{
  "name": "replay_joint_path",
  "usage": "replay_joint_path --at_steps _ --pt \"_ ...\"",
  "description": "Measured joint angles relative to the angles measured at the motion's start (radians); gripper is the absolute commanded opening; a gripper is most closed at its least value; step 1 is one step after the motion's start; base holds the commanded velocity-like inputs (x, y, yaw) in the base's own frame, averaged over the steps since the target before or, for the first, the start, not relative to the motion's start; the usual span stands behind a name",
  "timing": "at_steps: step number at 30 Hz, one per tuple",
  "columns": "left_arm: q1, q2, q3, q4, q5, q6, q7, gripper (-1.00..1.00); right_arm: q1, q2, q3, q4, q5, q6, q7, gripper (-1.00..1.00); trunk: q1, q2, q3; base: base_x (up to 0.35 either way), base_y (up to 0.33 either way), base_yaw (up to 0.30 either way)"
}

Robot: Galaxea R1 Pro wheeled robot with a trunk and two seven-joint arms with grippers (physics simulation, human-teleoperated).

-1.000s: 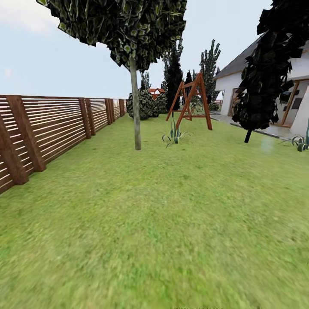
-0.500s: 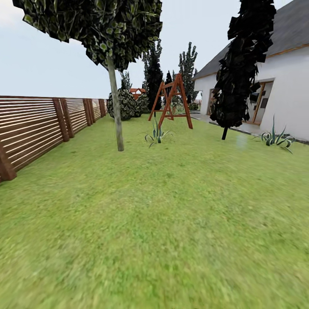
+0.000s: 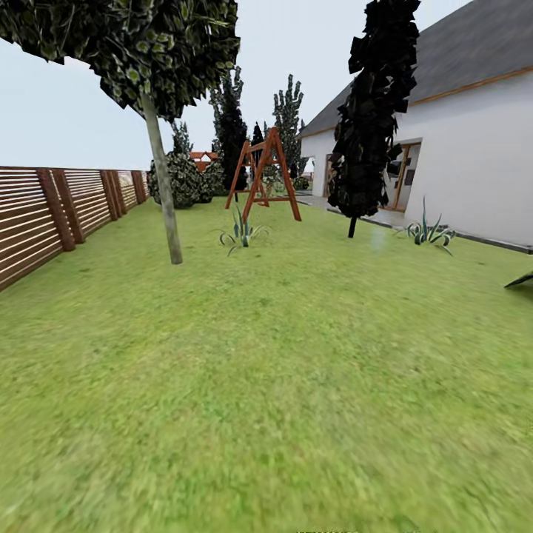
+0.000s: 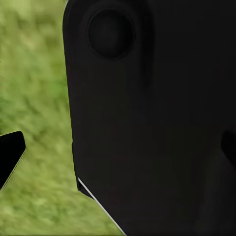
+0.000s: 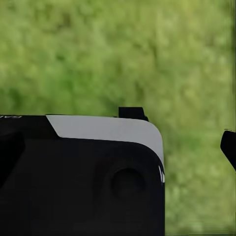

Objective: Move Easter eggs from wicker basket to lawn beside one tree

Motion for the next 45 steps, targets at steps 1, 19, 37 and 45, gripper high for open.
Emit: replay_joint_path --at_steps 1,19,37,45 --pt "0.0 0.0 0.0 0.0 0.0 0.0 0.0 1.0 0.0 0.0 0.0 0.0 0.0 0.0 0.0 1.0 0.0 0.0 0.0 0.0 0.0 -0.283" --pt "0.0 0.0 0.0 0.0 0.0 0.0 0.0 1.0 0.0 0.0 0.0 0.0 0.0 0.0 0.0 1.0 0.0 0.0 0.0 0.0 0.0 -0.283" --pt "0.0 0.0 0.0 0.0 -0.001 0.0 0.0 1.0 0.0 0.0 0.0 0.0 0.0 0.0 0.0 1.0 0.0 0.0 0.0 0.0 0.0 -0.283" --pt "0.0 0.0 0.0 0.0 -0.001 0.0 0.0 1.0 0.0 0.0 0.0 0.0 0.0 0.0 0.0 1.0 0.0 0.0 0.0 0.0 0.0 -0.283"
